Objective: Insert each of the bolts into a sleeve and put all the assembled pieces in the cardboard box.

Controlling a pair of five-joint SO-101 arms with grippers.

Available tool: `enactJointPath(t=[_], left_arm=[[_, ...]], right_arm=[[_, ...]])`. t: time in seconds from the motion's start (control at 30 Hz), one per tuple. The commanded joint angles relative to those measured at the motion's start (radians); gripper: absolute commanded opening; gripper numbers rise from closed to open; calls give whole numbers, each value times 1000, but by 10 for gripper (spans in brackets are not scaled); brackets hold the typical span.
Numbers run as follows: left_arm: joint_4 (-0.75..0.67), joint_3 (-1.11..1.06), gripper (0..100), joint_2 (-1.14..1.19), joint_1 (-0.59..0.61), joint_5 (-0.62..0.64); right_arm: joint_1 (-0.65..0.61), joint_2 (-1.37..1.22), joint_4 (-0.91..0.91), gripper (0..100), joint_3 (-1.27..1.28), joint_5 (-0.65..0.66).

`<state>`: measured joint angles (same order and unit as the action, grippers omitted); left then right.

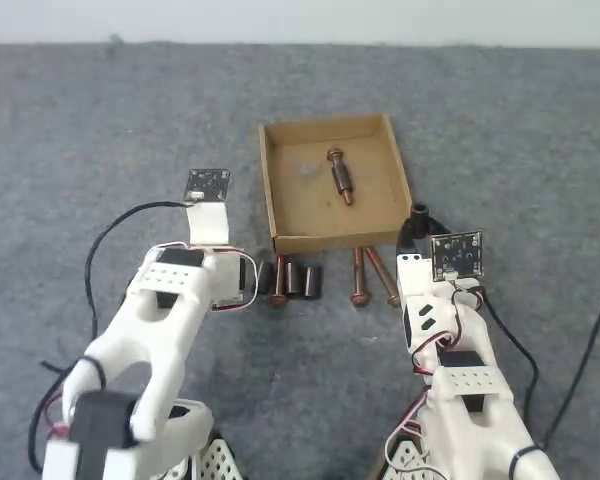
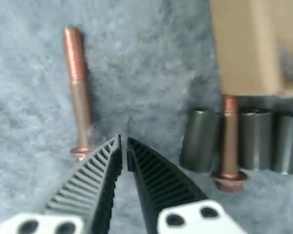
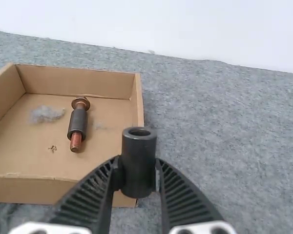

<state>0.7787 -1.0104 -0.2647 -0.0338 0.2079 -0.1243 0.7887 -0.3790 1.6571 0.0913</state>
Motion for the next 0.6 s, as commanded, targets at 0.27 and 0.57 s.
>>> enactJointPath(t=[0.27, 0.57], left_arm=[[86, 202, 12, 193, 109, 40], [146, 392, 12, 345, 255, 72]], right_arm=[[7, 39, 2, 6, 11, -12], [7, 39, 2, 6, 11, -12]])
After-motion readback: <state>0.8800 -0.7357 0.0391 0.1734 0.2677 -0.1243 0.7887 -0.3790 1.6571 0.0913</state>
